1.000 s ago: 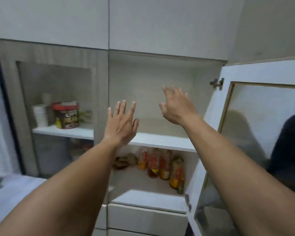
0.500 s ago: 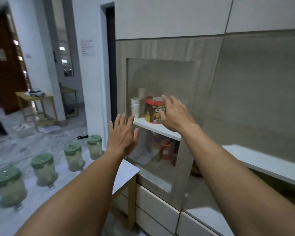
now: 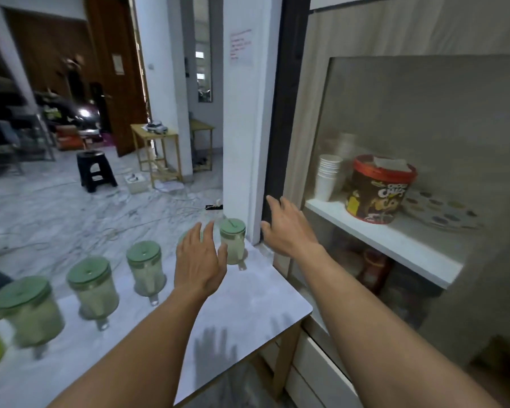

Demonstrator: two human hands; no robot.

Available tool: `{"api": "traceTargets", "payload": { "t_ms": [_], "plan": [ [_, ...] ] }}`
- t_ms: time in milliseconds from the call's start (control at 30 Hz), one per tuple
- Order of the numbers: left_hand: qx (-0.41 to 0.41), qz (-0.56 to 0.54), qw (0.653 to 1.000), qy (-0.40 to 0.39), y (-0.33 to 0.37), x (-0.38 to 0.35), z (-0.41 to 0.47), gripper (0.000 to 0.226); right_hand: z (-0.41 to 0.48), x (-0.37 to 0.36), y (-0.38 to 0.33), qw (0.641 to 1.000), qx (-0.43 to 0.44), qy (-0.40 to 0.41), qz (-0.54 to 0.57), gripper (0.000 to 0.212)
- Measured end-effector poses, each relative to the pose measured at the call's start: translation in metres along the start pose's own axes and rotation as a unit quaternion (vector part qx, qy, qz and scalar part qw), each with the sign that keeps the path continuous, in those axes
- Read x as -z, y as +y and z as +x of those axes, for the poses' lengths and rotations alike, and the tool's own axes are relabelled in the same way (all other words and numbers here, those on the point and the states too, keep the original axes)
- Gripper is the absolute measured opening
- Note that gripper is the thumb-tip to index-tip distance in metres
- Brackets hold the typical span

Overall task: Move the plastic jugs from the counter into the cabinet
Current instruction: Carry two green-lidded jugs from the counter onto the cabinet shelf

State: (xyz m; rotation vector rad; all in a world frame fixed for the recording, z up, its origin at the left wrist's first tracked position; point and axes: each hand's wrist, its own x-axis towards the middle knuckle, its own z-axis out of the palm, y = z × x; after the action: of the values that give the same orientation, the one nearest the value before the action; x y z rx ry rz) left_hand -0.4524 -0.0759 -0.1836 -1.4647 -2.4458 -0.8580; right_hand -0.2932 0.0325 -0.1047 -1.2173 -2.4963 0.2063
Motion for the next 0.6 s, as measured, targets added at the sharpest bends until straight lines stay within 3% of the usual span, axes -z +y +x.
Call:
{"api": "traceTargets", "payload": {
  "t_ms": [300,500,600],
  "plan": [
    [0.119,-0.010,0.993,-0.020,-0.041,-0.098,0.057,0.062,0.118,-0.128,0.029,0.997,0.030,-0.046,0.052,0.059],
    [0.207,-0.053,0.976,-0.032,-0.075,-0.180,0.081,0.072,0.173,-0.223,0.055,0.985,-0.007,-0.104,0.137,0.063],
    [0.273,-0.085,0.958,-0.016,-0.085,-0.211,0.086,0.075,0.187,-0.259,0.065,0.976,-0.058,-0.095,0.188,0.064]
  ]
}}
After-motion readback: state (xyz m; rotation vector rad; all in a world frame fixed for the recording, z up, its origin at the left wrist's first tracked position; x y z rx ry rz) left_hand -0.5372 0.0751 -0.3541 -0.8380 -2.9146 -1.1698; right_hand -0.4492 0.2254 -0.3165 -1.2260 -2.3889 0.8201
